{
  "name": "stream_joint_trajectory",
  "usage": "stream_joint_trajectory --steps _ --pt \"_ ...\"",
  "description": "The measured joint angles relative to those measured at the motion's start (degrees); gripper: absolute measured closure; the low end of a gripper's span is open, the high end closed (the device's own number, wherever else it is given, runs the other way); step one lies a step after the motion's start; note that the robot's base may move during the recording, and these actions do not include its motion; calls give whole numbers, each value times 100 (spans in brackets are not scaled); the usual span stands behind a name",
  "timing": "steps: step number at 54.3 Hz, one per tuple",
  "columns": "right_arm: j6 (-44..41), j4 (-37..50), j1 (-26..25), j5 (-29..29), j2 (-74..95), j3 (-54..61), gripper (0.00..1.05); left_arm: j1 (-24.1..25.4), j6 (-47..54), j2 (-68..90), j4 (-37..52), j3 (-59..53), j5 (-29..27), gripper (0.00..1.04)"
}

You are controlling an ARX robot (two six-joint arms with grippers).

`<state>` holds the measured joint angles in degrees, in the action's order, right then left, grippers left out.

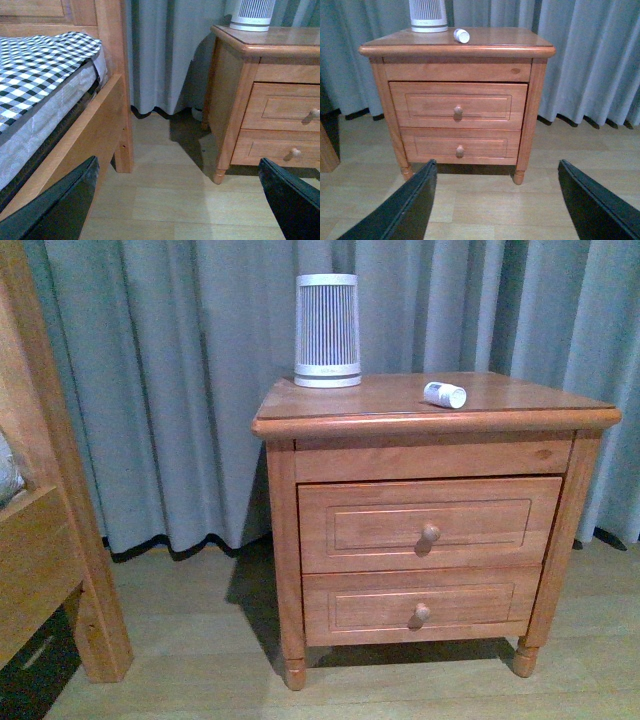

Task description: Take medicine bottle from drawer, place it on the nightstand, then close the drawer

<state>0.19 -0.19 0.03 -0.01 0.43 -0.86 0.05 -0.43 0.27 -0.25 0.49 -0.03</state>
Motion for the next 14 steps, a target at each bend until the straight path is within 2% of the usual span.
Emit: stream_joint_trajectory --steps 7,14 --pt "2 0 0 0 0 0 6 0 0 0 0 0 2 6" --pt "0 0 0 0 0 0 7 0 0 0 0 0 0 6"
